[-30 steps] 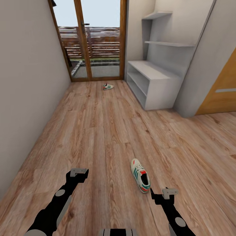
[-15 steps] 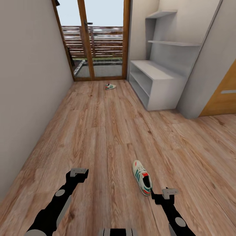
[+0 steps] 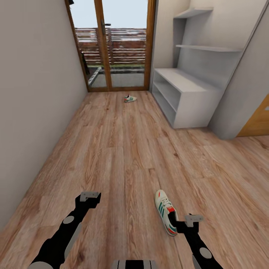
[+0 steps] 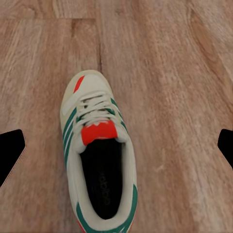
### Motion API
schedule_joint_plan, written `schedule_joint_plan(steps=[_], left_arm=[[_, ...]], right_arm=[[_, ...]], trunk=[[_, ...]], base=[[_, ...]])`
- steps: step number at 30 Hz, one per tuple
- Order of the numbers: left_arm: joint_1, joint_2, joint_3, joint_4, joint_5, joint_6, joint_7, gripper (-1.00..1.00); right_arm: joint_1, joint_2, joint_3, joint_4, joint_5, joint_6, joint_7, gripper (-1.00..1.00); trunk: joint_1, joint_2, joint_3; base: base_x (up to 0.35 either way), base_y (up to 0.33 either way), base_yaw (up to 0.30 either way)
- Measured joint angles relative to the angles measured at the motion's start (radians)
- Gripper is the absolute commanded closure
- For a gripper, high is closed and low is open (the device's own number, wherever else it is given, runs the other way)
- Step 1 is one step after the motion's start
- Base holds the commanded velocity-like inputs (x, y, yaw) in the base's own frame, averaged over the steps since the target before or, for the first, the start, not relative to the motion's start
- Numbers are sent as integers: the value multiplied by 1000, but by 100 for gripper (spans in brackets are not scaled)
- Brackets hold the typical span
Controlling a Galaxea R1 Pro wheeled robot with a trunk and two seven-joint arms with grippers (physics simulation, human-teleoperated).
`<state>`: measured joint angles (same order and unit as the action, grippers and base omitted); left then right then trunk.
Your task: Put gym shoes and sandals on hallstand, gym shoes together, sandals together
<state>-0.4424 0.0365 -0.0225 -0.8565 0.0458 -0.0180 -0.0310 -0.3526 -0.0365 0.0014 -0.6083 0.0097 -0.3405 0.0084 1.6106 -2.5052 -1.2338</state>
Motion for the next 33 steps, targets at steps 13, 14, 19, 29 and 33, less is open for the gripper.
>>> schedule_joint_plan(steps=[13,14,19,29,33], left_arm=[[0,0,-1,0,0,0,0,-100],[0,0,-1,0,0,0,0,-100],[0,0,0,0,1,0,0,-100],[0,0,1,0,0,0,-1,-100],[0,0,-1,-2,0,0,-1,-100]], right_arm=[[0,0,0,0,0,0,0,-100],[0,0,0,0,0,0,0,-100],[0,0,0,0,0,0,0,-100],[0,0,0,1,0,1,0,-100],[0,-1,-1,-1,0,3,-1,-100]], trunk=[[0,0,-6],[0,0,-6],[0,0,-6],[0,0,-13],[0,0,-15]], base=[[9,0,52],[83,0,6],[206,0,9],[43,0,122],[4,0,74]])
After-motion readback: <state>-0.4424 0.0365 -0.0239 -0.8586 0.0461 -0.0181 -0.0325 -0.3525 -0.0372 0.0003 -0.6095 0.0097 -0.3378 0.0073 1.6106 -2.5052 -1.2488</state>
